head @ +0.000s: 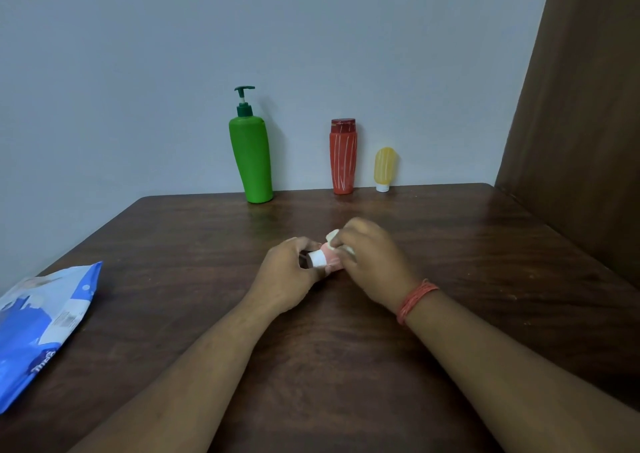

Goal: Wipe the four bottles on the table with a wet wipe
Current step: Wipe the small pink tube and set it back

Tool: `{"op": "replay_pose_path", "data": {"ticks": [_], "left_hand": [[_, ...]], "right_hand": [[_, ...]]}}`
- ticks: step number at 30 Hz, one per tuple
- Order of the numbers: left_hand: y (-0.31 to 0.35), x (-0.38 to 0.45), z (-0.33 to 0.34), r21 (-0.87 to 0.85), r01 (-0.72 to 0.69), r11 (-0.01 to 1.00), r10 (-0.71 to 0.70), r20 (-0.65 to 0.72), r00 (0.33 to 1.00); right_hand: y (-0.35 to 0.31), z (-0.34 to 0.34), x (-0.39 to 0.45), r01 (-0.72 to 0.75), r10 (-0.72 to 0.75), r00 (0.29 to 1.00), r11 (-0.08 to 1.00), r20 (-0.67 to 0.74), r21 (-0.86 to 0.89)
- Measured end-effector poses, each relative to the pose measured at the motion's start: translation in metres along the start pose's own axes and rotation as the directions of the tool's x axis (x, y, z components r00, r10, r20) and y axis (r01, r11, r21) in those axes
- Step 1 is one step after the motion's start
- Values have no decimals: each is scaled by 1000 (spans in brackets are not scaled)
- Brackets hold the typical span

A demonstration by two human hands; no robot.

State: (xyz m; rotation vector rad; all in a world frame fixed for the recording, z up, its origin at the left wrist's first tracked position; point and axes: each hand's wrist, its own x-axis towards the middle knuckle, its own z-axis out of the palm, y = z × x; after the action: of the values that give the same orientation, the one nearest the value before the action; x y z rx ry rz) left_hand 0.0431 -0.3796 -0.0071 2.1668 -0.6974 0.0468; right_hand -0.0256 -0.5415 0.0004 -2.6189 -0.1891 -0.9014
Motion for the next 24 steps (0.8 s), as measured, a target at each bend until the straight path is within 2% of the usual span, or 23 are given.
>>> {"op": "replay_pose_path", "data": {"ticks": [2, 6, 8, 11, 13, 15, 17, 21, 22, 24], "left_hand": [[0, 0, -1, -3, -4, 1000, 4, 7, 1000], [-2, 1, 0, -2, 3, 1000, -3, -2, 1000], [-4, 2, 1, -17, 12, 1000, -12, -8, 1000], [-4, 3, 1, -45, 20, 999, -22, -40, 999], [-5, 3, 1, -74, 15, 997, -19, -51, 999], [-5, 3, 1, -100, 20, 995, -26, -56, 998], [-7, 4, 3, -137, 30, 990, -40, -71, 997], [-8, 6, 8, -212, 48, 976, -67, -81, 994], [-8, 6, 8, -226, 47, 973, -68, -85, 994], [-8, 6, 9, -269, 46, 962, -77, -106, 991]], "right_hand": [[-1, 0, 2, 45, -44, 999, 998, 31, -33], [27, -13, 3, -179, 177, 983, 983, -48, -50], [31, -16, 1, -232, 229, 971, 972, -67, -45], [11, -11, 1, -138, 137, 987, 990, -90, -8], [-6, -3, 0, 15, -15, 999, 1000, -43, 9], [-12, 1, 0, 103, -102, 995, 994, 22, -39], [-1, -3, 4, 83, -86, 996, 993, -30, -80], [18, -14, 5, -161, 141, 970, 983, -197, -90], [15, -13, 3, -161, 142, 968, 984, -208, -80], [-1, -8, 1, -21, 18, 986, 1000, -168, -12]]}}
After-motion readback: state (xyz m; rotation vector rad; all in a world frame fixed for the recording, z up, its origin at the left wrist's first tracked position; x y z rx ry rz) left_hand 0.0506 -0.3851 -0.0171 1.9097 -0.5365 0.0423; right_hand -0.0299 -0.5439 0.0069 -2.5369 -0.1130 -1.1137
